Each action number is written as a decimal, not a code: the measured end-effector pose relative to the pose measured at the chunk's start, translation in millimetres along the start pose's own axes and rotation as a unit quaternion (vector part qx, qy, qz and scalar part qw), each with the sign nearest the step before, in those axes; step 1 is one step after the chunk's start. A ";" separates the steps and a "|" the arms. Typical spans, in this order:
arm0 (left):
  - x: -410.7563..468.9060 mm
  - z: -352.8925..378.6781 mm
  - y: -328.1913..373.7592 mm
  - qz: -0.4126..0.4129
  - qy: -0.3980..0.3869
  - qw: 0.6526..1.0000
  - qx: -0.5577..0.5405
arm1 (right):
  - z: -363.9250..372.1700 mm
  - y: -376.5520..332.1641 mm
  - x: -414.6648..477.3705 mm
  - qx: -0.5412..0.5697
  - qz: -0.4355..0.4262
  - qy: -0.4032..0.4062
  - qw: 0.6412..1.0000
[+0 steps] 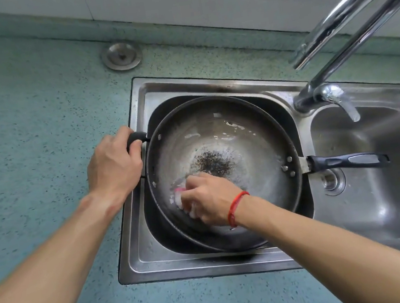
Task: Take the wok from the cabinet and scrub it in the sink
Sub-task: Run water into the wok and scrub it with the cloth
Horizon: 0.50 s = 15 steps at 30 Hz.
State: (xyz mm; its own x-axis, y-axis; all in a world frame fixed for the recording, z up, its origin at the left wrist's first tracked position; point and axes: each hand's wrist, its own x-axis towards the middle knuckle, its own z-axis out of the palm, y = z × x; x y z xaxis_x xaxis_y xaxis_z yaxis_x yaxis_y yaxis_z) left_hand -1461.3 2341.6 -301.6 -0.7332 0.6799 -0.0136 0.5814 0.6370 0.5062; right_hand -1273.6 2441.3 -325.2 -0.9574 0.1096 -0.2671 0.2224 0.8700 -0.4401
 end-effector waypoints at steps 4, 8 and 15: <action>-0.2 0.4 0.0 0.001 0.006 1.000 0.000 | 7.2 13.4 9.9 0.030 -0.042 0.086 0.995; 0.2 1.7 -1.5 -0.002 0.006 1.000 0.001 | 3.5 24.5 33.8 -0.007 -0.048 0.152 0.987; 0.7 4.4 -4.3 -0.001 0.012 1.000 -0.005 | -26.8 50.9 62.7 -0.128 -0.090 0.169 0.973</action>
State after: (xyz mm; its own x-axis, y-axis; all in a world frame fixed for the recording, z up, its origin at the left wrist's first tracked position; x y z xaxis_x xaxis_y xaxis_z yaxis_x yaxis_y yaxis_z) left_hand -1462.8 2340.9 -307.5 -0.7419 0.6704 0.0057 0.5769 0.6340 0.5150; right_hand -1327.2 2505.4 -341.4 -0.9921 0.0585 0.1108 0.0336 0.9762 -0.2141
